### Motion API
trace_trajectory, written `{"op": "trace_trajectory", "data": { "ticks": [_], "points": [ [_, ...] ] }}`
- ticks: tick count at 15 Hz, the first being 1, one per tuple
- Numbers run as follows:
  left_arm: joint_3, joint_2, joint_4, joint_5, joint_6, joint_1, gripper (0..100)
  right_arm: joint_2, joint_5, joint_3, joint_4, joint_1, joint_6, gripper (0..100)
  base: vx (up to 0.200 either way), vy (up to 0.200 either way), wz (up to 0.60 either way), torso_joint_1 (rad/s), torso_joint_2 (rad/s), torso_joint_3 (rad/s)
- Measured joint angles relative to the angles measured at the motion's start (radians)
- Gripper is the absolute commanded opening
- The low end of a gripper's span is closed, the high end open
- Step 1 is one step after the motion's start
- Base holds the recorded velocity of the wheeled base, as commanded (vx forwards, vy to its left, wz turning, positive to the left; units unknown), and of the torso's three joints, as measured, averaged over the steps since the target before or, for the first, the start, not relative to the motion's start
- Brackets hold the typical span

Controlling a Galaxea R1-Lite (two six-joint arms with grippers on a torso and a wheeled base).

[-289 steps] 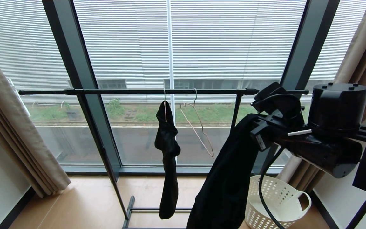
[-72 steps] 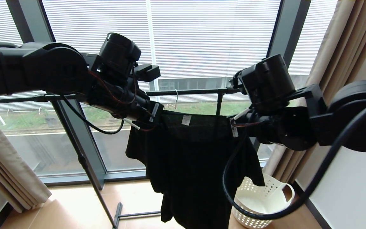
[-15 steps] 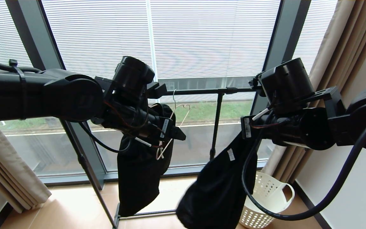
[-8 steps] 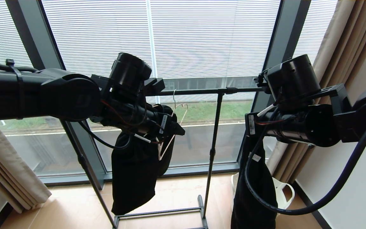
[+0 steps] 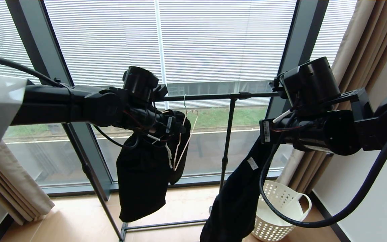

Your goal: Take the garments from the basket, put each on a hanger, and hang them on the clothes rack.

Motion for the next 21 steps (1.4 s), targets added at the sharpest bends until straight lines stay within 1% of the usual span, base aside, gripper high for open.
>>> {"op": "trace_trajectory", "data": {
  "ticks": [10,12,14,21],
  "points": [
    [-0.280,0.269,-0.002,0.012,-0.004,0.011,100,0.009,0.001,0.000,-0.010,0.000,-0.001,0,0.000,0.000,0.00,0.000,0.00,0.000],
    [-0.330,0.314,-0.001,0.027,-0.005,0.010,100,0.012,0.000,0.004,-0.020,0.000,-0.008,0,0.000,0.000,0.00,0.000,0.00,0.000],
    [-0.349,0.353,-0.001,0.045,-0.005,0.011,100,0.015,0.000,0.007,-0.022,0.000,-0.013,0,0.000,0.000,0.00,0.000,0.00,0.000],
    [-0.357,0.401,-0.002,0.045,-0.019,0.025,100,0.033,0.000,0.009,-0.022,0.002,-0.013,0,0.000,0.000,0.00,0.000,0.00,0.000]
  ]
}}
